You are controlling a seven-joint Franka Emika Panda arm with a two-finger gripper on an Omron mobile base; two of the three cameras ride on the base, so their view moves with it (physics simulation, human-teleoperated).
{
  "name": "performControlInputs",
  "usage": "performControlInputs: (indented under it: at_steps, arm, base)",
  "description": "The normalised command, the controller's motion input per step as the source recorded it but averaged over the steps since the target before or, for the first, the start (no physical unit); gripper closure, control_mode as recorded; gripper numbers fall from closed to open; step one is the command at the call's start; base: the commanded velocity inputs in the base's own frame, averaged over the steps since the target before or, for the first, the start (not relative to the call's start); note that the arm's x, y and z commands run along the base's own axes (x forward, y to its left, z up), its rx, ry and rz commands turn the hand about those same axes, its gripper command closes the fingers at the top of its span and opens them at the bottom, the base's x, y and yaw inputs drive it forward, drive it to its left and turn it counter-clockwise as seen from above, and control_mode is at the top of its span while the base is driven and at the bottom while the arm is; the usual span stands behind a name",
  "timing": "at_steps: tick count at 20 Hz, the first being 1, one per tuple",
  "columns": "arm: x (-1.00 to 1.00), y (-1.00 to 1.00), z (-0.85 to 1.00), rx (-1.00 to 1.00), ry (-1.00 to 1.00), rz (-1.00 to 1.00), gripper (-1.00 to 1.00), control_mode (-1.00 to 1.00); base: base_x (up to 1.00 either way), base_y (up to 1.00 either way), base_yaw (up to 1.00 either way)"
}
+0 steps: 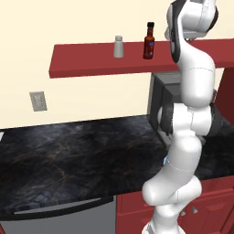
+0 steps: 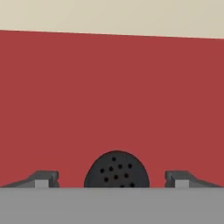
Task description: There are various items on the counter. Only move the condiments/shakers into the cabinet.
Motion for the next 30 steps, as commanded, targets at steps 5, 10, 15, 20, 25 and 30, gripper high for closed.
performControlInputs:
  at_steps: [5,10,15,20,25,30]
  arm:
    - [-0.12,0.00,0.00,0.00,-0.04,0.00,-1.00,-1.00]
    - [-0.94,0.23,-0.04,-0.04,-0.16,0.00,-1.00,-1.00]
    - [-1.00,0.35,-0.18,-0.03,-0.18,0.00,-1.00,-1.00]
    - [-1.00,0.25,-0.53,0.00,-0.26,0.00,-1.00,-1.00]
    - [-1.00,0.00,-0.82,0.00,-0.33,-0.06,-1.00,-1.00]
    - [-1.00,0.00,-0.98,0.00,-0.31,-0.15,-1.00,-1.00]
  base:
    - [0.00,0.00,0.00]
    - [0.00,0.00,0.00]
    - [0.00,0.00,0.00]
    - [0.00,0.00,0.00]
    - [0.00,0.00,0.00]
    - [0.00,0.00,0.00]
